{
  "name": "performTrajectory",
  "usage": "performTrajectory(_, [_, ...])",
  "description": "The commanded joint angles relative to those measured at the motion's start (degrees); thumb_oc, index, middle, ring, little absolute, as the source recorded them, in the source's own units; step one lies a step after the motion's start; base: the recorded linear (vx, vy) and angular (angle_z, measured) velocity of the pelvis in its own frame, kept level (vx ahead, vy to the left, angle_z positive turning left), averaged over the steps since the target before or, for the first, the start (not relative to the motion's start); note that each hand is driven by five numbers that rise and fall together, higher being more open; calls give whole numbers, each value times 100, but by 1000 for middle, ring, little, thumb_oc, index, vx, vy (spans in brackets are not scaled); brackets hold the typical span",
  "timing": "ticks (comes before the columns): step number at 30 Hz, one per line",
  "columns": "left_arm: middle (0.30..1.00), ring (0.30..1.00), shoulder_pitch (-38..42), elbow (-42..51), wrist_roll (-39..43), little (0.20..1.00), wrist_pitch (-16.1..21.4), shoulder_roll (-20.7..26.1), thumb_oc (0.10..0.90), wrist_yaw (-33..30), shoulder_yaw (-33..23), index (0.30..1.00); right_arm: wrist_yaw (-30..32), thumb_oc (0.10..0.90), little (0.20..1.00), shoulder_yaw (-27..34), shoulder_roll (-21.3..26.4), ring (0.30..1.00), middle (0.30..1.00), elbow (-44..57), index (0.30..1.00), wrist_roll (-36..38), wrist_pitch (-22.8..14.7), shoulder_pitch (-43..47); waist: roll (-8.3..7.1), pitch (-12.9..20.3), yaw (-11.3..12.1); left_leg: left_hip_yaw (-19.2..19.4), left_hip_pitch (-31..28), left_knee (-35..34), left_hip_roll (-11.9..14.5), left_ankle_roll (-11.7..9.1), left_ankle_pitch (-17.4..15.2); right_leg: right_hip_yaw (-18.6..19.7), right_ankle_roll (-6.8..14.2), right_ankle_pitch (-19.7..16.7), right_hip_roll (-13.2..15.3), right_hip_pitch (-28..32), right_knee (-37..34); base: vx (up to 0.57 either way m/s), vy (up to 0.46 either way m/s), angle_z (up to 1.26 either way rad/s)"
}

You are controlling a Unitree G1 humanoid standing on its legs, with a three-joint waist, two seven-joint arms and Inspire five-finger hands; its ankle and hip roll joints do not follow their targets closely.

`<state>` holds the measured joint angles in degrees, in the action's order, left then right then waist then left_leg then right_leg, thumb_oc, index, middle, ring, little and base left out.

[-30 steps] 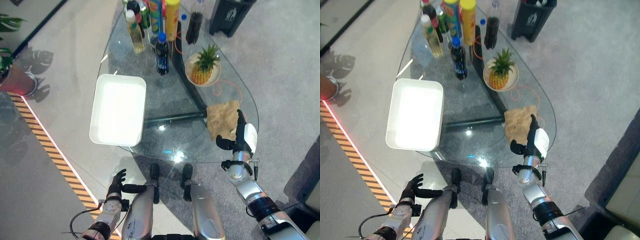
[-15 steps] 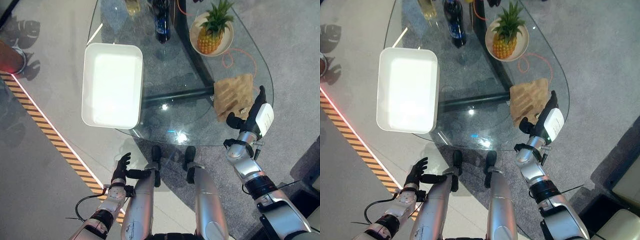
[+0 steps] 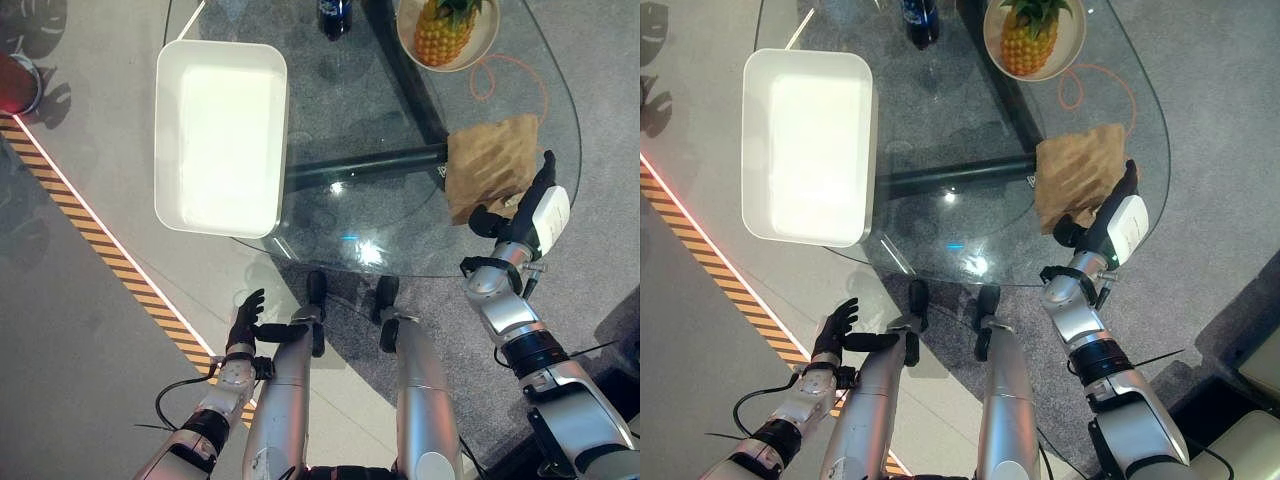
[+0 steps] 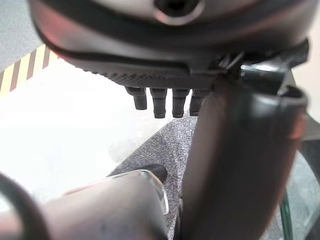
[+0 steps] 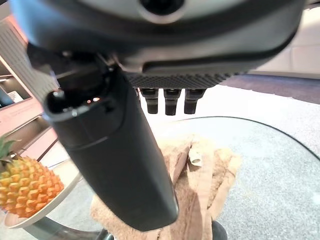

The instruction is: Wipe the table with a cloth and put it in the basket.

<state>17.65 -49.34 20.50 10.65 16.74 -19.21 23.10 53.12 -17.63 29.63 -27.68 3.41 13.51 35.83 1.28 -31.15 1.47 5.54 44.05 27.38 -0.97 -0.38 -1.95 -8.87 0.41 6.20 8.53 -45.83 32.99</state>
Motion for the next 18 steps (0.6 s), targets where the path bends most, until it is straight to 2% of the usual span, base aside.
performTrajectory(1, [900, 900, -476, 75, 63, 900, 40, -25, 800, -208, 125, 900, 233, 800, 900, 319, 736, 900, 900, 320, 900, 62, -157, 245, 214, 136, 38, 277, 191, 535, 52, 107, -653, -227, 110, -93, -84, -201, 44, 32, 13, 5])
performTrajectory(10, [900, 900, -422, 419, 172, 900, 108, 20, 800, -331, 232, 900, 83, 800, 900, 185, 1067, 900, 900, 92, 900, 468, -38, 841, 330, 136, 152, 196, 737, 649, 18, 110, -589, -200, 96, -134, -56, -784, 276, 18, 23, 3])
performTrajectory(18, [900, 900, -389, 742, 326, 900, 178, 77, 800, -455, 397, 900, 43, 800, 900, 72, 1202, 900, 900, -360, 900, 992, -108, 1241, 401, 136, 240, 155, 1104, 661, -23, 120, -519, -222, 86, -199, -14, -1138, 339, 1, 30, 3])
